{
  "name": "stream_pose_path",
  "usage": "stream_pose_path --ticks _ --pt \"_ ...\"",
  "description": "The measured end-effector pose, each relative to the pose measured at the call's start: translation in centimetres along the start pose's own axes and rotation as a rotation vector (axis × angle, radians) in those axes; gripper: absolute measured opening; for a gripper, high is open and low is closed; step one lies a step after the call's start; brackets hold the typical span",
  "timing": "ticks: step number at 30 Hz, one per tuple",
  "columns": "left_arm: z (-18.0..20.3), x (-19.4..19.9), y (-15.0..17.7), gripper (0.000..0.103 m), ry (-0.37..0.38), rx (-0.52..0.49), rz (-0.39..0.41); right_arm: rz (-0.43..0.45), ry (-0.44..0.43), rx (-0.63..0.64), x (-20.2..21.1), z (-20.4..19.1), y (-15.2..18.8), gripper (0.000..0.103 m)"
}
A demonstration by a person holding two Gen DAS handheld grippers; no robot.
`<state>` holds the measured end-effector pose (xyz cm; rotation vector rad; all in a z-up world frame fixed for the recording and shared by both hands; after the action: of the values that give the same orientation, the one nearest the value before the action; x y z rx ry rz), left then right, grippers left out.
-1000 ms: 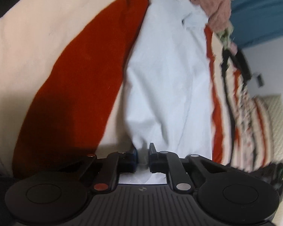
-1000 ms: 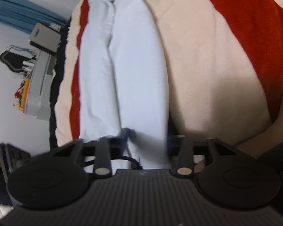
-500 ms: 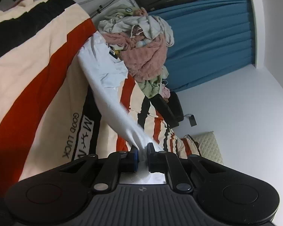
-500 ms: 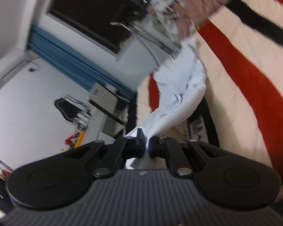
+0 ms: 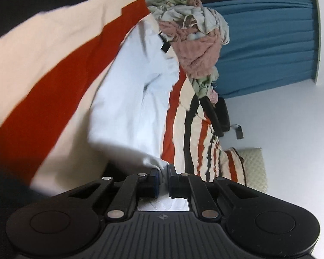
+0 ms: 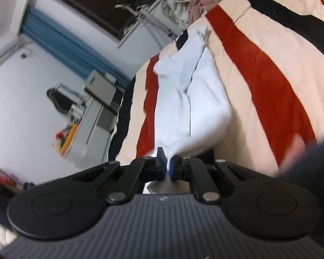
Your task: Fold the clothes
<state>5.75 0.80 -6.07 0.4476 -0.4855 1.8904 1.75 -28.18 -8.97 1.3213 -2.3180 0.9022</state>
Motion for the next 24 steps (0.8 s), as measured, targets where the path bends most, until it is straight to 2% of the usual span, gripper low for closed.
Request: stream_pose_path --ticks 2,6,12,16,18,20,22,24 --pt "0.1 -0.3 -3.8 0.008 -0.032 -0.023 0.035 0.036 0.025 -0.019 -1.4 0.4 -3.0 0.007" --pt "2.2 -3.2 -10.9 0.007 -0.123 -0.111 0.123 0.101 0.058 -0.068 -5.2 0.5 -10.1 0.007" --pt "3.7 -7.1 -18.8 0.007 -0.277 -0.268 0.238 0.186 0.136 -0.004 -10.2 0.9 -17.7 0.006" --pt "2.0 -10.7 -22.3 0.007 -0.348 -0.344 0.280 0.226 0.190 0.144 -13.2 1.5 -20.1 0.006" --pt "0.9 -12.8 -23.3 0.007 -0.365 -0.388 0.288 0.243 0.291 0.250 -15.0 2.3 -20.9 0.006" --pt "-0.5 -15.0 -24.3 0.007 -0.427 -0.427 0.283 0.248 0.395 0.343 -16.8 3.3 -21.3 0.007" --pt "-2.2 -16.3 -24.5 0.007 -0.499 -0.444 0.263 0.227 0.432 0.374 -18.6 4.5 -21.6 0.007" --pt "-3.8 -17.6 -25.2 0.007 -0.526 -0.438 0.232 0.199 0.438 0.370 -20.0 5.4 -21.9 0.006"
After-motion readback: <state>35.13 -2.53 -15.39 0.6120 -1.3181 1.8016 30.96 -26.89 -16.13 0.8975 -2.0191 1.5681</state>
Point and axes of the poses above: each gripper's, at about its wrist camera, not at the fingertips, and x roughly against the way its jaws point, z to its right, y to its underside, the point moved 9 cm from there along -x, roughly the way its jaws point, and after that the axes turned 15 degrees about -z, right-handed, at the moved point
